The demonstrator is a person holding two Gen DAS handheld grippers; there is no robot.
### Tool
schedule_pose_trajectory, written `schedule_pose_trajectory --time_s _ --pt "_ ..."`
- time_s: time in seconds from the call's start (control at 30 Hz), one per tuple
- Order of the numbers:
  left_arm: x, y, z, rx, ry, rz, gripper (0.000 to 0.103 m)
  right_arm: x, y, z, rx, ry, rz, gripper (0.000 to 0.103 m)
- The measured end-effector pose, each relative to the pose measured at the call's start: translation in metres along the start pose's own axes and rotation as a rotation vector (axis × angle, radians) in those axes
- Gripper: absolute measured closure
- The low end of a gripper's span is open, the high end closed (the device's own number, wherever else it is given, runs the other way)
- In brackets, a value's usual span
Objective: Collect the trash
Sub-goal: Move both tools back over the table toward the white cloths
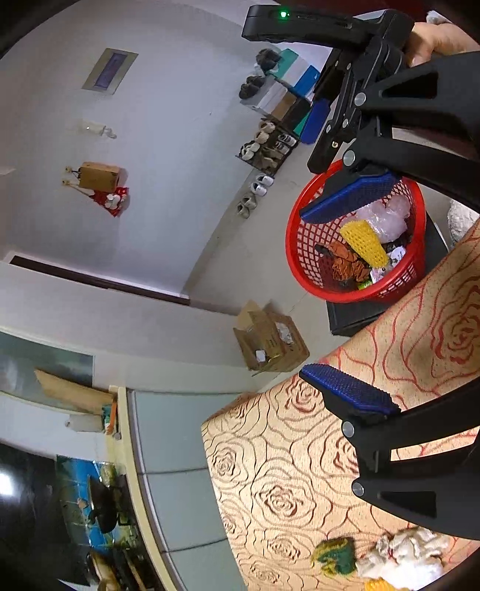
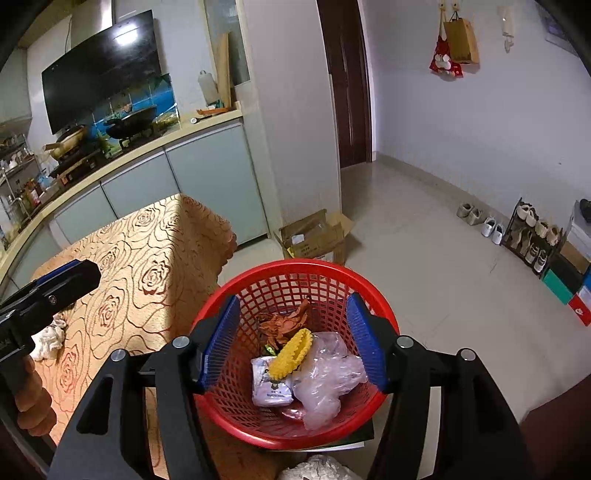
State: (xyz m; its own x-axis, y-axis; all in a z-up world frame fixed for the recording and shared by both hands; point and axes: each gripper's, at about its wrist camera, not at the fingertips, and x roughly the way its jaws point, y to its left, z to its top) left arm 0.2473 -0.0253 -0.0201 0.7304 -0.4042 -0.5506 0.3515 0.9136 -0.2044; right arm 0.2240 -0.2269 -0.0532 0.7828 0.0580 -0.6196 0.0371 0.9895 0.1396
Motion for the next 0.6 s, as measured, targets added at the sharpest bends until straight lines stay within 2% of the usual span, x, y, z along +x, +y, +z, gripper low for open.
schedule_pose_trajectory --time_s 0.07,0.2,0.37,0.6 --pt "-0.008 0.001 -0.002 0.002 -0.019 0.018 0.022 -0.004 0.003 0.000 -0.002 -0.010 0.002 0.036" --pt "-0.026 0.005 -0.003 0.007 -0.053 0.052 0.020 -0.012 0.015 0.002 -0.018 -0.026 0.019 0.033" --pt "-0.053 0.014 -0.008 0.003 -0.100 0.121 0.015 -0.023 0.030 0.001 -0.025 -0.060 0.036 0.019" --pt "-0.093 0.035 -0.016 -0.020 -0.165 0.224 0.012 -0.037 0.059 0.002 -0.062 -0.087 0.078 0.014"
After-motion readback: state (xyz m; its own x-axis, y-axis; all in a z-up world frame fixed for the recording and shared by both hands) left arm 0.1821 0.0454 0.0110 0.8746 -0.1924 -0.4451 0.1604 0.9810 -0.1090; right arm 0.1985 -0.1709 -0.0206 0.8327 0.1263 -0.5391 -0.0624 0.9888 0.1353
